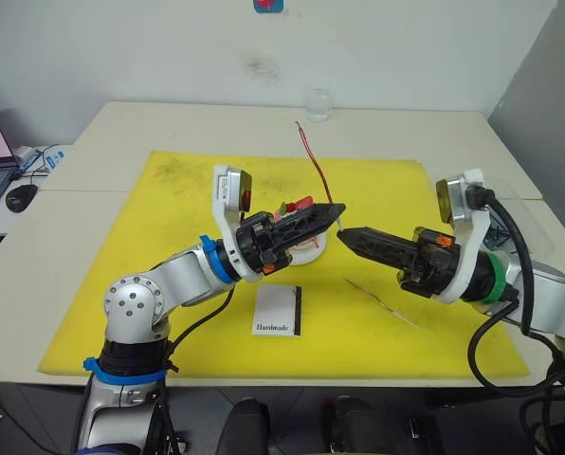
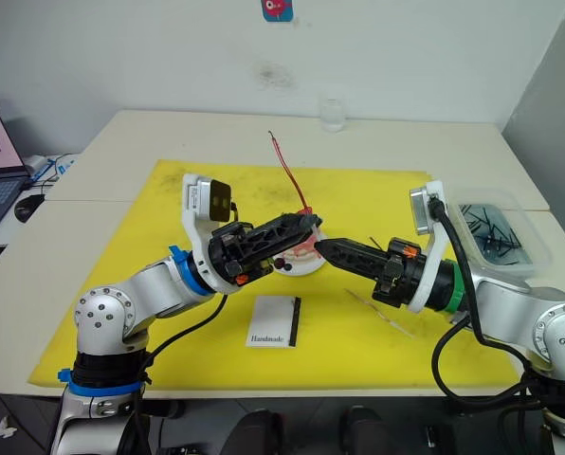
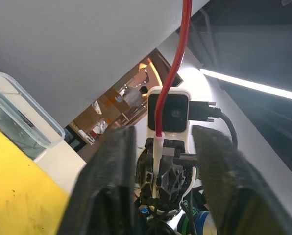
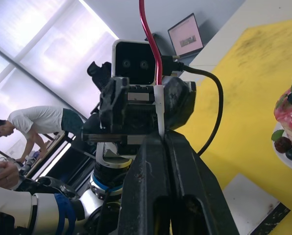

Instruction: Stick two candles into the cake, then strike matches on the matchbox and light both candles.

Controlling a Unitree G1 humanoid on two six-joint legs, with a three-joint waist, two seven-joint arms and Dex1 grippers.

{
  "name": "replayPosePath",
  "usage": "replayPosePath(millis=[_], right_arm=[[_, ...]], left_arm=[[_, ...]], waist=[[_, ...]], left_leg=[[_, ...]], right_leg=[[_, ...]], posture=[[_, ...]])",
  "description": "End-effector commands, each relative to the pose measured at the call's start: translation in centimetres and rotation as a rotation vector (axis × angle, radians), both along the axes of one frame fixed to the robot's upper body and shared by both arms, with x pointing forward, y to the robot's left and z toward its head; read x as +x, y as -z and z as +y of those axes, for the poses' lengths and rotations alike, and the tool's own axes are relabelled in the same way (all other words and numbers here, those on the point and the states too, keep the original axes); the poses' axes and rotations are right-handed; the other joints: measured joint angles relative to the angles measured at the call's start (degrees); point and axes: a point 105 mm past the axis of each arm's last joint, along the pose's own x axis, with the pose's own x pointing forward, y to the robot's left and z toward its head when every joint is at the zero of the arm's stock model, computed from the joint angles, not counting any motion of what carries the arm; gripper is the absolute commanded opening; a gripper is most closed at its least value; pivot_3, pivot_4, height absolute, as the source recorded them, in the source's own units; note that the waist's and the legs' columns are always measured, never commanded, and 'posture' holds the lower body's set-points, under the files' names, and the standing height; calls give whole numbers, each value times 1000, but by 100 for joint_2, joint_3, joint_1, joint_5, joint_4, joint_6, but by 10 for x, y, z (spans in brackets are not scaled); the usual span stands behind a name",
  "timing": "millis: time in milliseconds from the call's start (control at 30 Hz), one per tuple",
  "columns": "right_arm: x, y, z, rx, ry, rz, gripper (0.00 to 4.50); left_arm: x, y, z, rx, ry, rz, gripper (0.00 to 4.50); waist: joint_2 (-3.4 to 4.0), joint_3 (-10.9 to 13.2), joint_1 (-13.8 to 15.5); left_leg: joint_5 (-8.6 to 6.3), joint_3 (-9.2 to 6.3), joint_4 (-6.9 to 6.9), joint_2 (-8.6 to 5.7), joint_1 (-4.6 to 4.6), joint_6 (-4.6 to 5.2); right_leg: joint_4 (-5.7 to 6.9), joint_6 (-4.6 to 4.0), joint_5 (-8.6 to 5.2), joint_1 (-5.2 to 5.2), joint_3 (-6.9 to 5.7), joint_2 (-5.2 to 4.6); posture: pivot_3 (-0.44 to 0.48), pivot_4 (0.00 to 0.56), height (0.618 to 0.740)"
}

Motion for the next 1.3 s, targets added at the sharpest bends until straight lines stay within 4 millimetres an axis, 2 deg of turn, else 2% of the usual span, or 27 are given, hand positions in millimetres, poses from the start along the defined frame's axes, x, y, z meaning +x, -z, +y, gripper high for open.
replayPosePath(millis=[33,100,133,433,533,700,900,933,1033,1133,1300], right_arm=[[-7,-11,3,24,-31,-41,0],[-6,-12,4,25,-33,-41,0],[-6,-12,5,25,-34,-41,0],[-4,-11,5,3,-27,-57,0],[-2,-8,3,-53,-11,-93,609],[-1,7,-2,-308,-11,-273,2306],[6,17,4,-500,-44,-510,4325],[8,17,6,-510,-44,-538,4472],[15,16,13,-528,-45,-616,4472],[24,15,20,-548,-17,-677,4472],[41,18,25,-584,74,-708,4472]], left_arm=[[-9,-5,-3,-12,45,-29,666],[-11,-4,-3,-6,57,-33,93],[-12,-4,-3,-5,60,-34,32],[-11,-6,-1,-6,47,-56,32],[-7,-11,1,1,9,-88,0],[8,-22,15,118,-140,-235,0],[35,-11,46,365,-350,-425,0],[39,-9,51,404,-381,-462,0],[55,-5,61,489,-482,-575,0],[65,8,67,571,-520,-666,0],[82,21,74,588,-583,-712,0]], waist=[[0,0,0],[0,0,0],[0,0,0],[0,0,0],[0,0,1],[-1,2,7],[0,2,3],[-1,3,3],[-1,5,4],[-1,5,8],[-2,5,10]], left_leg=[[0,0,0,0,0,0],[0,0,-1,0,0,0],[0,0,-1,1,0,0],[0,0,-1,2,-1,0],[0,0,-2,2,-2,0],[0,1,-3,-1,-2,0],[0,0,-15,6,1,-1],[0,-2,-15,7,-2,-1],[-1,3,-15,5,-3,-1],[-1,7,-15,5,-4,-1],[-1,8,-15,15,-16,-1]], right_leg=[[0,0,0,0,0,0],[-1,0,0,0,0,0],[-1,0,0,-1,0,-1],[-3,0,0,-1,0,-2],[-4,0,0,-1,0,-2],[-4,0,0,-4,-1,-2],[-5,-9,-6,-11,-4,1],[-7,-10,-7,-12,-7,0],[-7,-10,-7,-15,-3,-1],[-9,-10,-7,-15,-2,-7],[-9,-10,-7,-24,-2,-12]], posture=[[0,150,729],[0,150,729],[0,150,729],[0,150,729],[0,150,729],[0,150,729],[0,150,729],[0,150,729],[0,150,729],[0,150,729],[0,150,729]])
